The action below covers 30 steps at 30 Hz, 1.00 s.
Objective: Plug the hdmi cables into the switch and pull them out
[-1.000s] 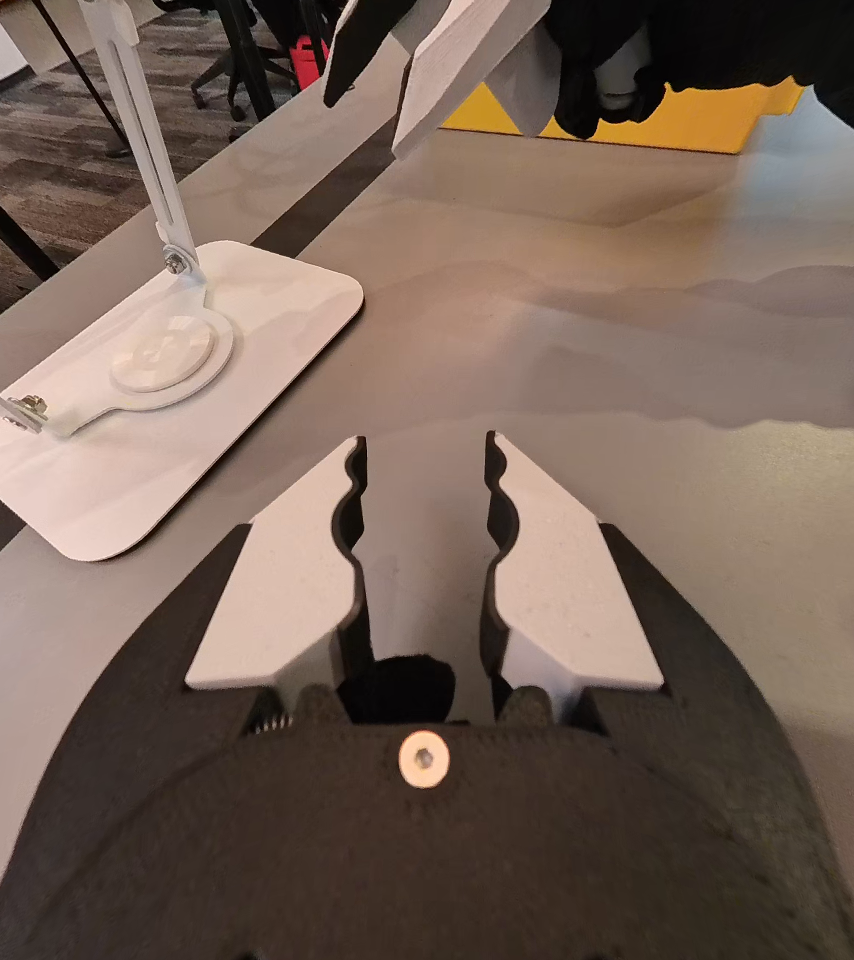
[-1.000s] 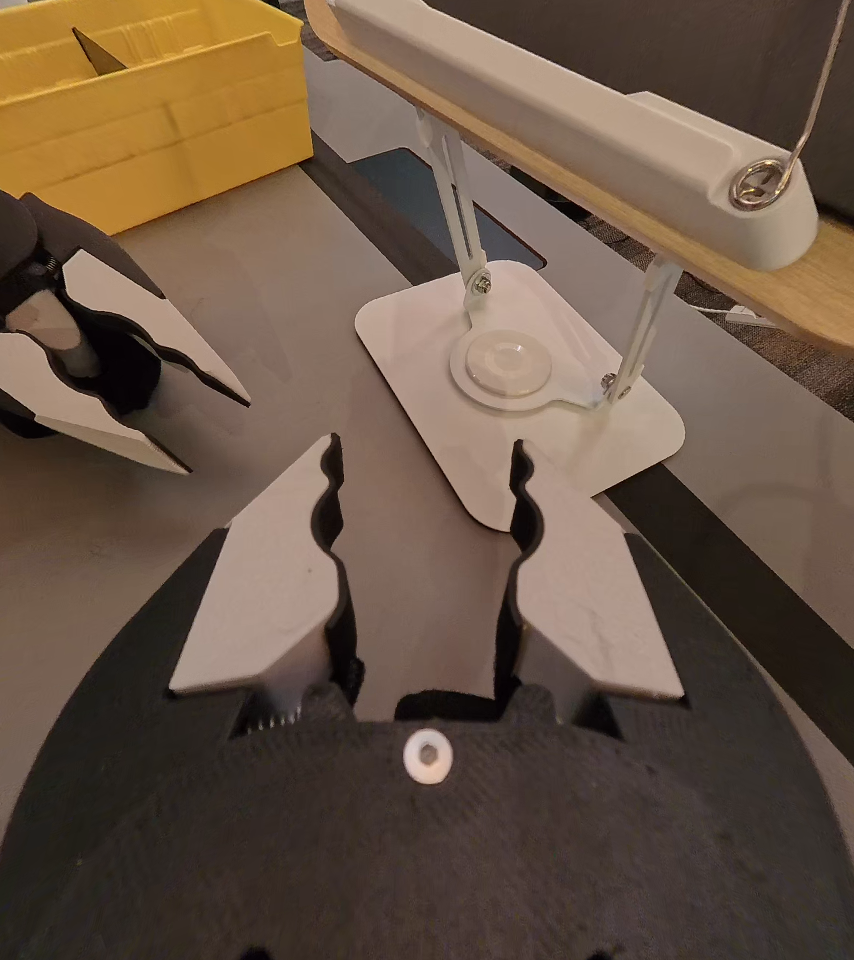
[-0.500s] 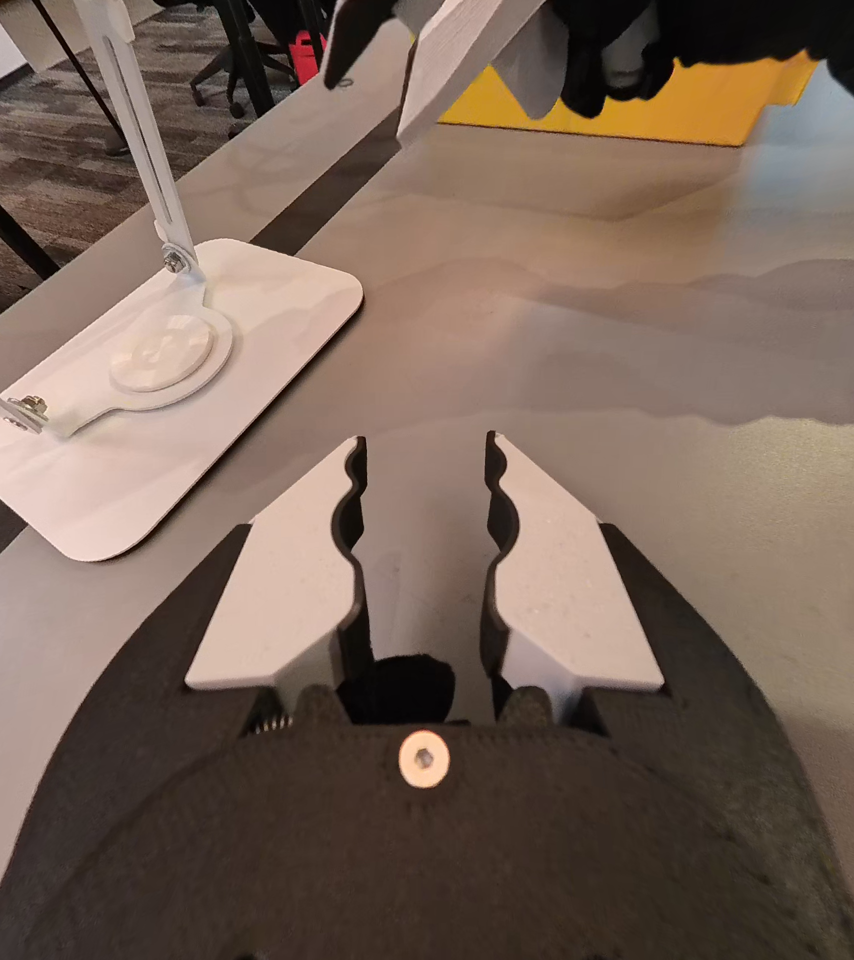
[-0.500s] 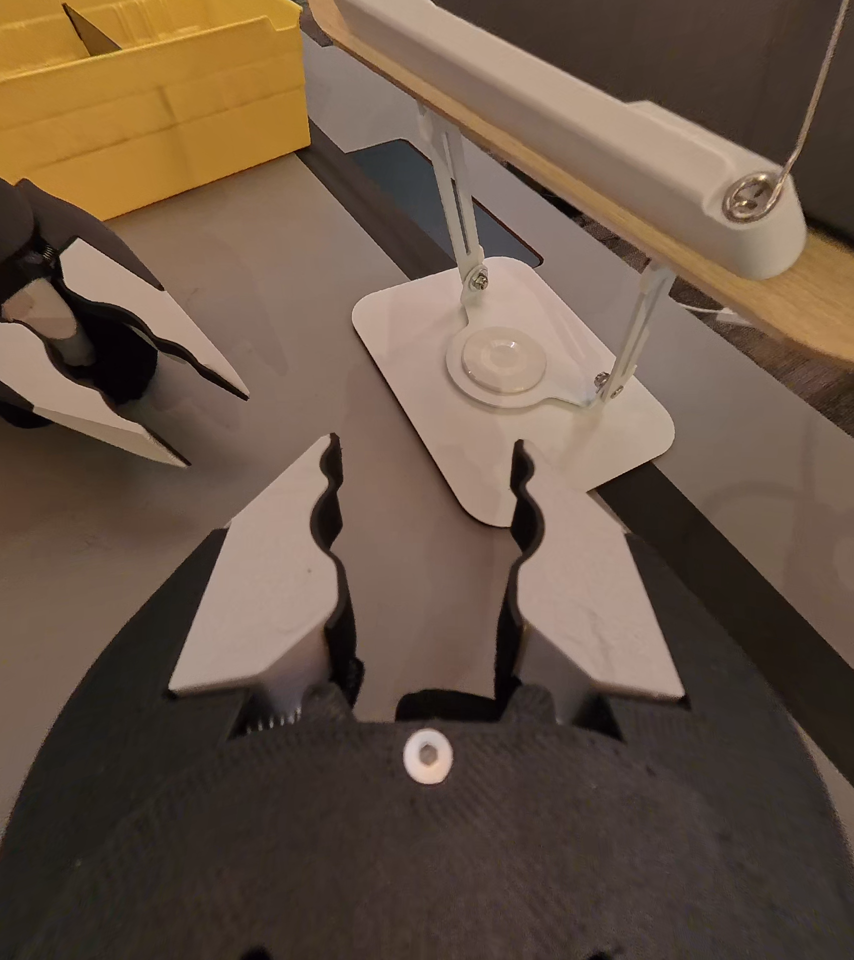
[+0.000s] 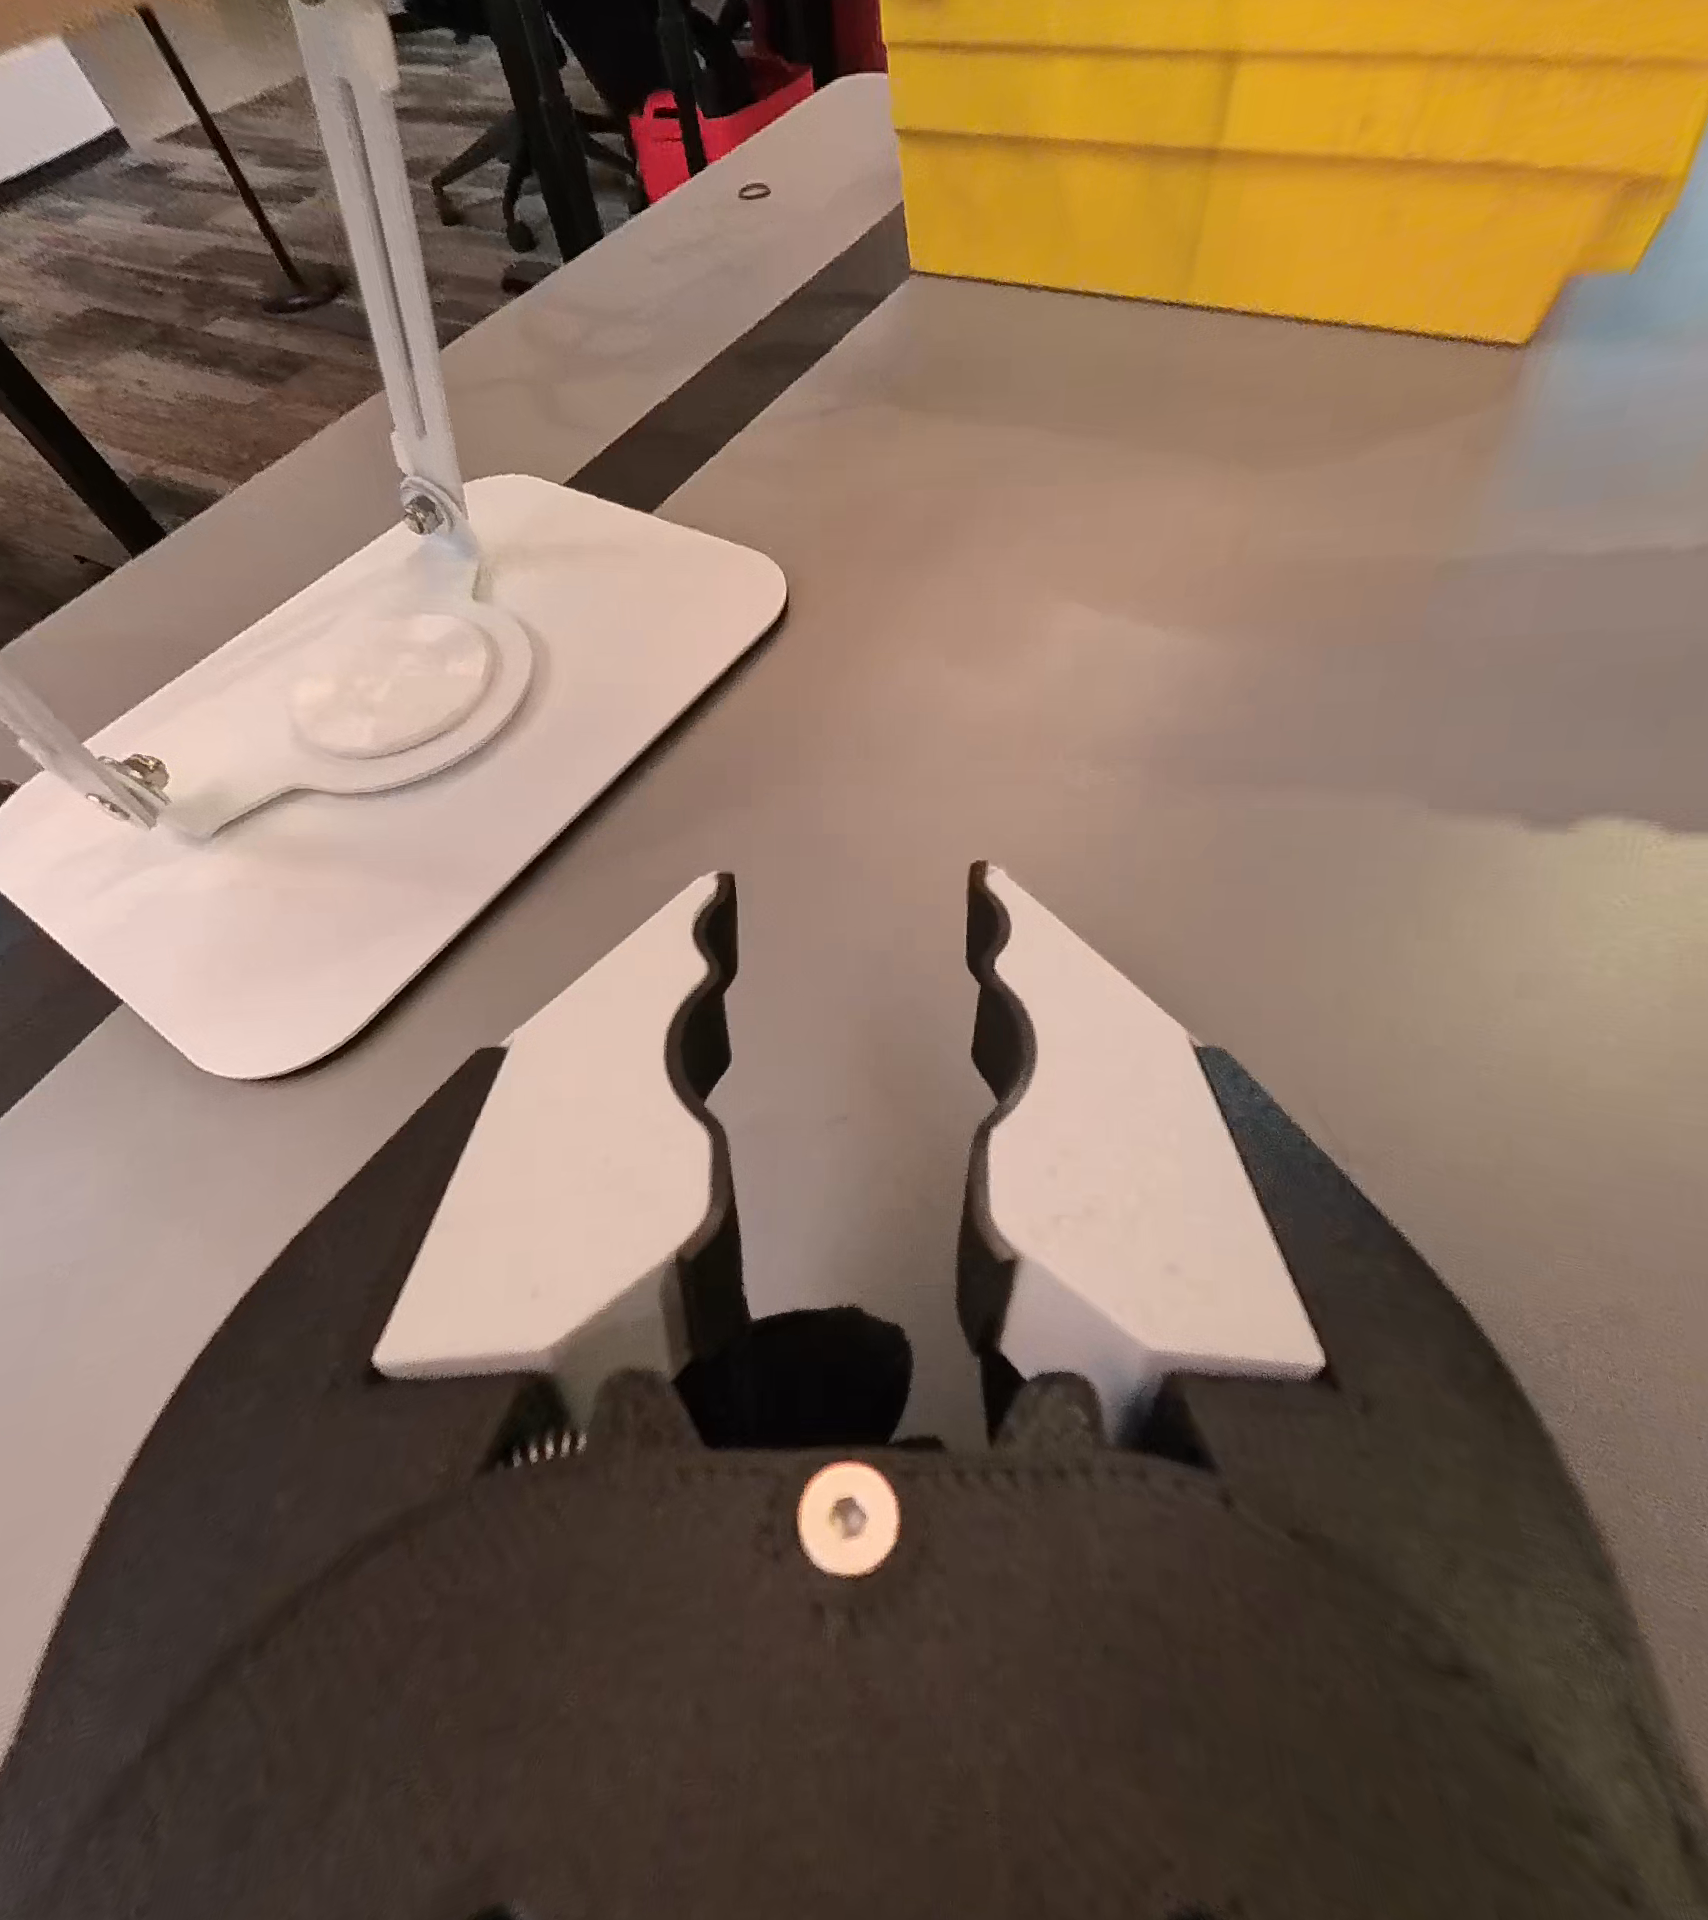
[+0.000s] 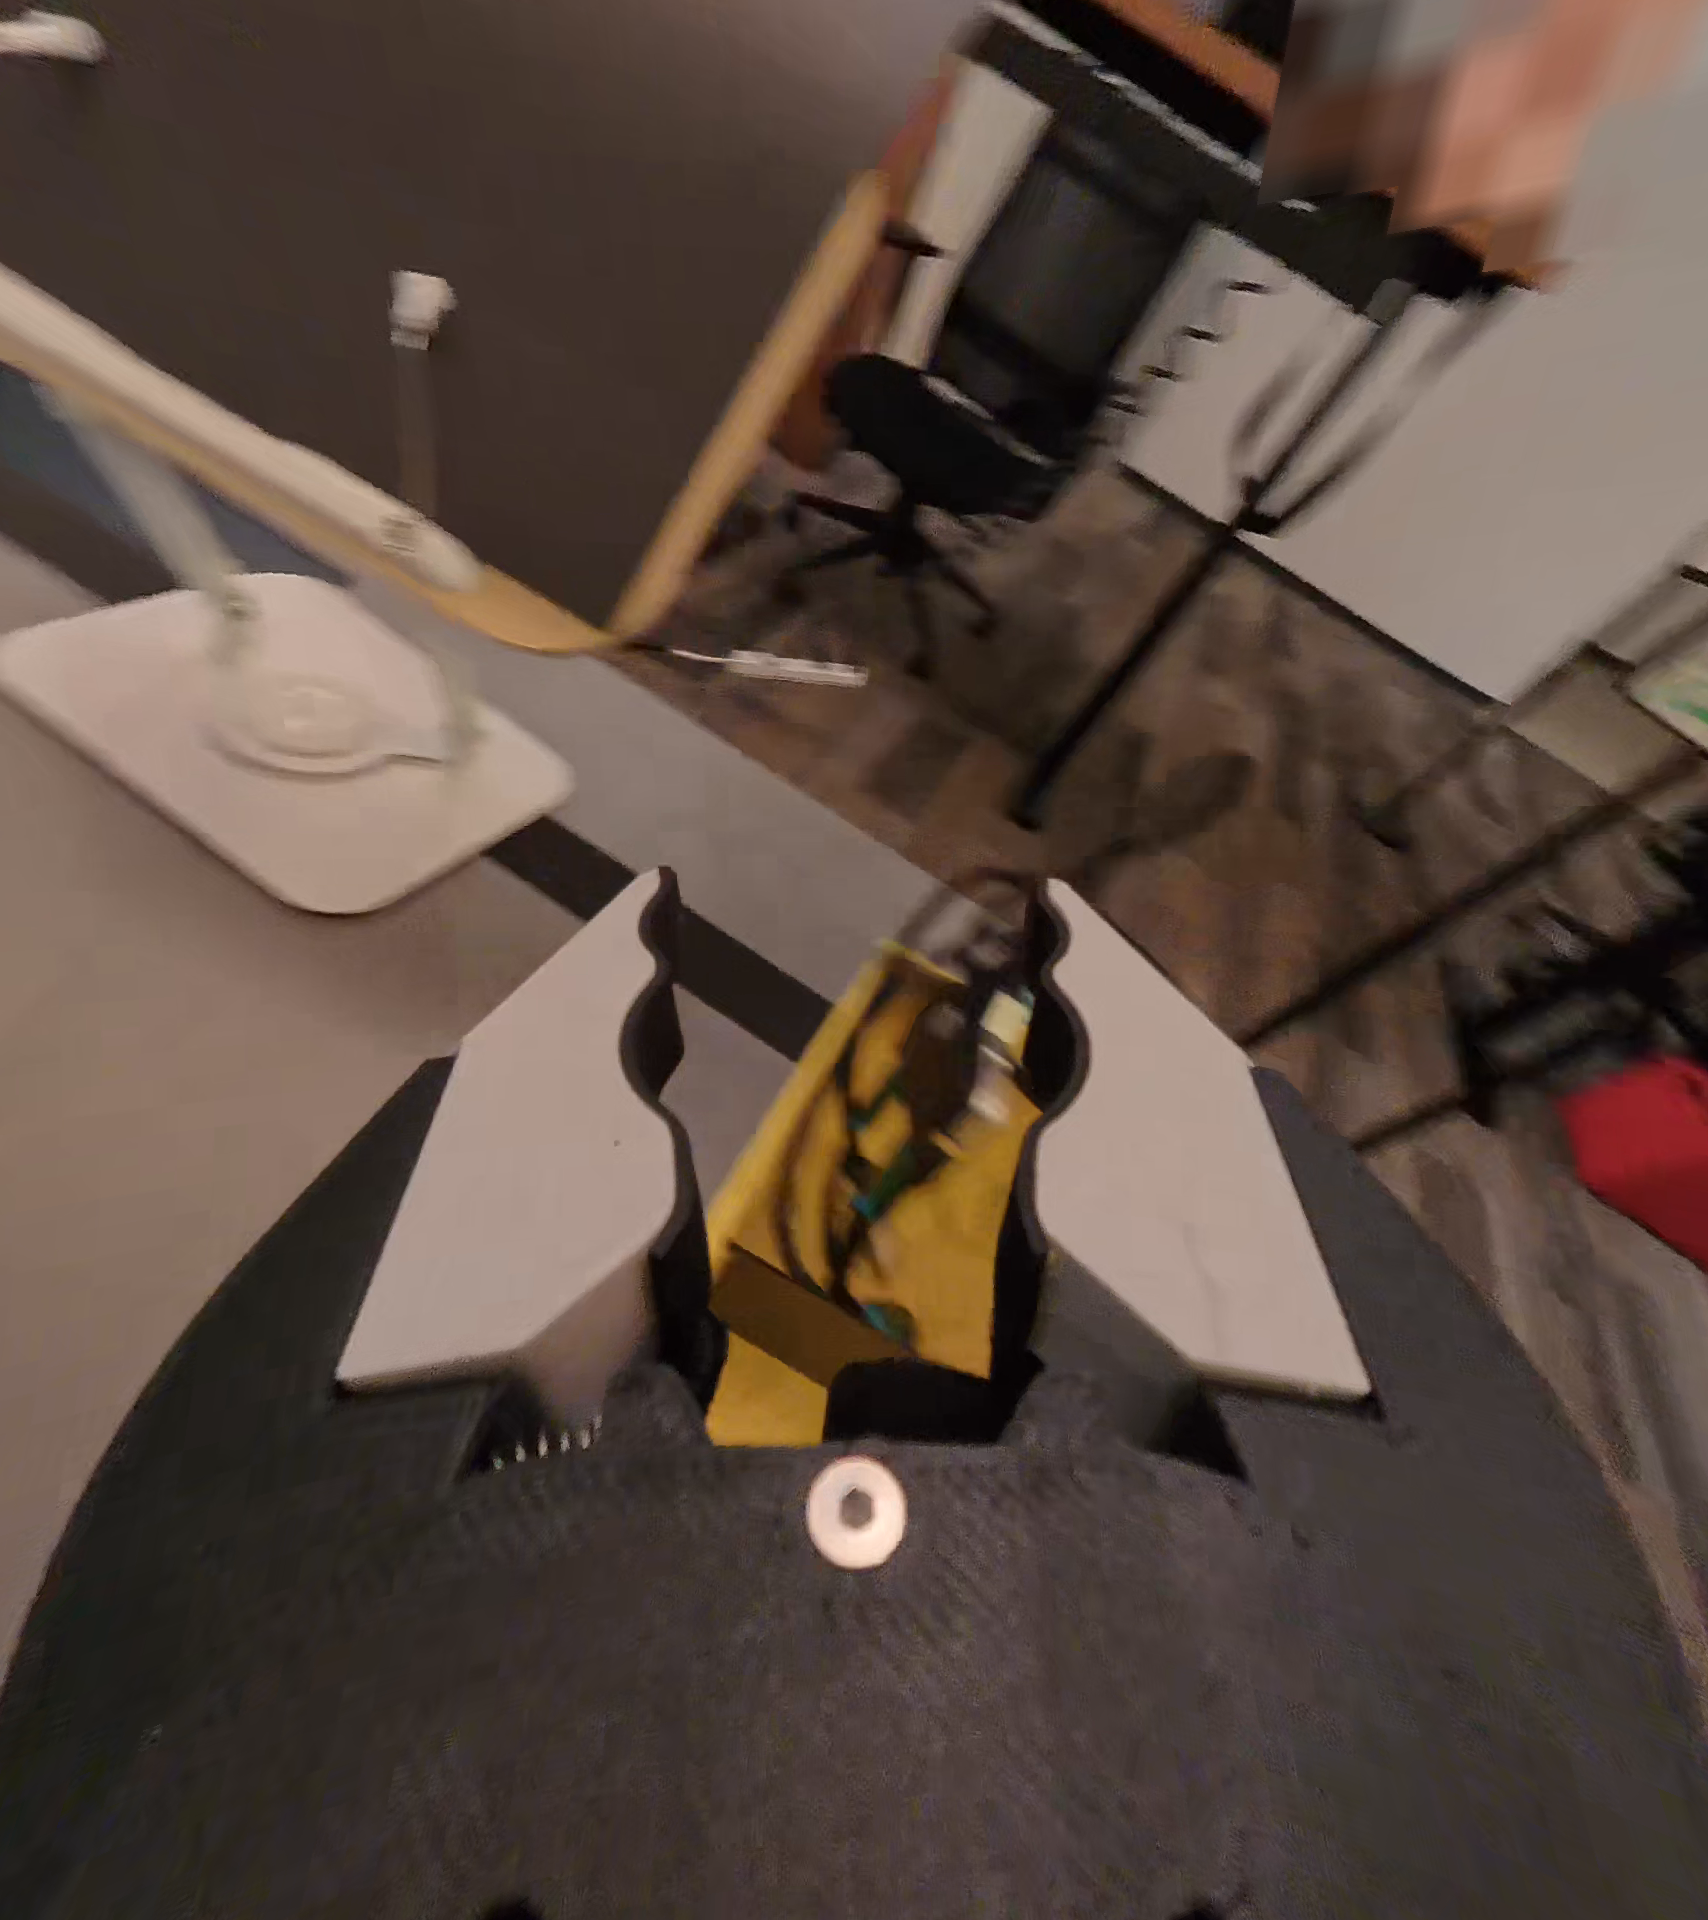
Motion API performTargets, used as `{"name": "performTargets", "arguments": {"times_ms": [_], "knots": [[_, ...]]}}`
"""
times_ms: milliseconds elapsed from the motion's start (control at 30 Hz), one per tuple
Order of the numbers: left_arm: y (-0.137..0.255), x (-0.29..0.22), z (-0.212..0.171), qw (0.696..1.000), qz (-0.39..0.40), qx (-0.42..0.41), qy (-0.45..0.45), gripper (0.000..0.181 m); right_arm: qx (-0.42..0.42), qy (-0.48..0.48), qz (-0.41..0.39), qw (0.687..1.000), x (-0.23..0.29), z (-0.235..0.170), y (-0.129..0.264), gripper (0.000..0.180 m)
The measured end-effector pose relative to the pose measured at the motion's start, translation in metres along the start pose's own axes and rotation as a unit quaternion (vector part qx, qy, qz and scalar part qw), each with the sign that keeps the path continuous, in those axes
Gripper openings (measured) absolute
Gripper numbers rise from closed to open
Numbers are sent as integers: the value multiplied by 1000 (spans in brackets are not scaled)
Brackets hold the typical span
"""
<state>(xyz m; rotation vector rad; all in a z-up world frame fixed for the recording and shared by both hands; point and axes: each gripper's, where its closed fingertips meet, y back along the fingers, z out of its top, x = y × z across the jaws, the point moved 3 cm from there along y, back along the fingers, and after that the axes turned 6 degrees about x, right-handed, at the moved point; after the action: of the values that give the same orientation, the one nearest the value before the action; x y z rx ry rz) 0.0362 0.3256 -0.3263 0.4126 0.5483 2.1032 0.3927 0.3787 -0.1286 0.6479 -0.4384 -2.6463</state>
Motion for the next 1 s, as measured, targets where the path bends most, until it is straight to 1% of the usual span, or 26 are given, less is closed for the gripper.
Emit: {"name": "performTargets", "arguments": {"times_ms": [67,133,200,300,433,533,600,633,667,733,867,967,1000], "knots": [[2,4,1,1000,7,-7,1,41,1,-43,-63,997,-43,-22,26,66],[2,6,2,1000,8,-11,5,40,-7,-112,-117,987,-82,-50,49,66],[3,7,5,1000,12,-10,1,39,5,-171,-151,974,-109,-86,62,66],[8,9,11,1000,27,-3,-15,39,76,-211,-155,962,-122,-142,61,72],[25,16,25,997,60,4,-43,39,159,-232,-145,949,-122,-201,38,78],[48,26,32,993,97,19,-62,39,210,-246,-95,941,-106,-235,18,77],[69,39,31,987,138,38,-77,41,241,-244,-54,938,-91,-250,5,70],[81,48,29,981,165,51,-84,42,261,-235,-49,935,-87,-258,1,64],[95,58,26,975,196,62,-88,44,270,-227,-51,934,-87,-262,-1,63],[124,79,19,962,249,81,-81,49,266,-228,-62,935,-90,-262,-2,57],[186,121,-11,939,326,107,-17,59,266,-213,-74,937,-93,-262,-1,44],[233,152,-45,913,388,125,33,66,274,-201,-72,938,-92,-261,2,26],[247,161,-59,902,406,135,50,70,279,-197,-70,937,-92,-261,4,16]]}}
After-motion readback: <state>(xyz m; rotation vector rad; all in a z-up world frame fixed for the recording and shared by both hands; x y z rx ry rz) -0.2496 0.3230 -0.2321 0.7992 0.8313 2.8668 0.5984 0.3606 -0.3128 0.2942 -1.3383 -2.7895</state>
